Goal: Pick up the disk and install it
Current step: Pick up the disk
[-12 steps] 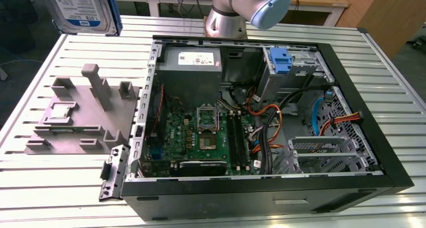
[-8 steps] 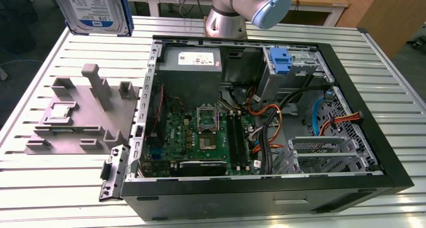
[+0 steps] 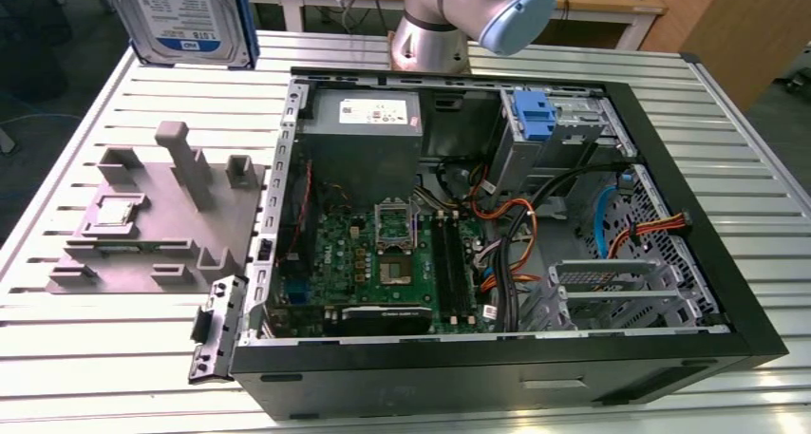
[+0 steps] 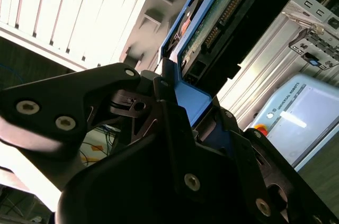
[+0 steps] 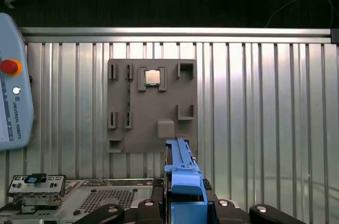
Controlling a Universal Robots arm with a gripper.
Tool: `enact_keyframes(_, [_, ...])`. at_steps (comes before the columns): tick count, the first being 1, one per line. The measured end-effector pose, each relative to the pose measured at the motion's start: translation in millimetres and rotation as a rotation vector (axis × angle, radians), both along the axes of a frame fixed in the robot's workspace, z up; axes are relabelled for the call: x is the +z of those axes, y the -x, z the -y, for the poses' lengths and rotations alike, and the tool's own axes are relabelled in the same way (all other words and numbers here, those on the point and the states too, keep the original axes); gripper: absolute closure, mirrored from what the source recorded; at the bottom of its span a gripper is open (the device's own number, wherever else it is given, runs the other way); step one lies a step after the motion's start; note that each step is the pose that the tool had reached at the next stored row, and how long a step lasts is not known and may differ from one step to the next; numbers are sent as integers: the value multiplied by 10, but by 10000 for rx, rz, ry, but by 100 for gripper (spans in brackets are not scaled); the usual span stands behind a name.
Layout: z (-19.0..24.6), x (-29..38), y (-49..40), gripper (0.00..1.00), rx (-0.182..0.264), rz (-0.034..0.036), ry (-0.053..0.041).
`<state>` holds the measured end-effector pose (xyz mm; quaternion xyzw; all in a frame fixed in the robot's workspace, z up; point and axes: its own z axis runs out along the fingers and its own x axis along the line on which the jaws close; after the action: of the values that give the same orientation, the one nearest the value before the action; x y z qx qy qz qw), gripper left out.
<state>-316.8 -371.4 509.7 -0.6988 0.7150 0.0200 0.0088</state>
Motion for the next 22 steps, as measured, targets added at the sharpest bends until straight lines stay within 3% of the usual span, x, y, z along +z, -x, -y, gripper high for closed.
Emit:
enact_keyframes(8, [29,0,-23,64,0,1,0])
enact_keyframes(9, [61,0,-23,64,0,1,0])
enact_keyframes(13, [97,0,-23,64,0,1,0])
enact_keyframes(17, [107,-1,-35,64,0,1,0])
enact_keyframes(22, [108,-1,-123,64,0,1,0])
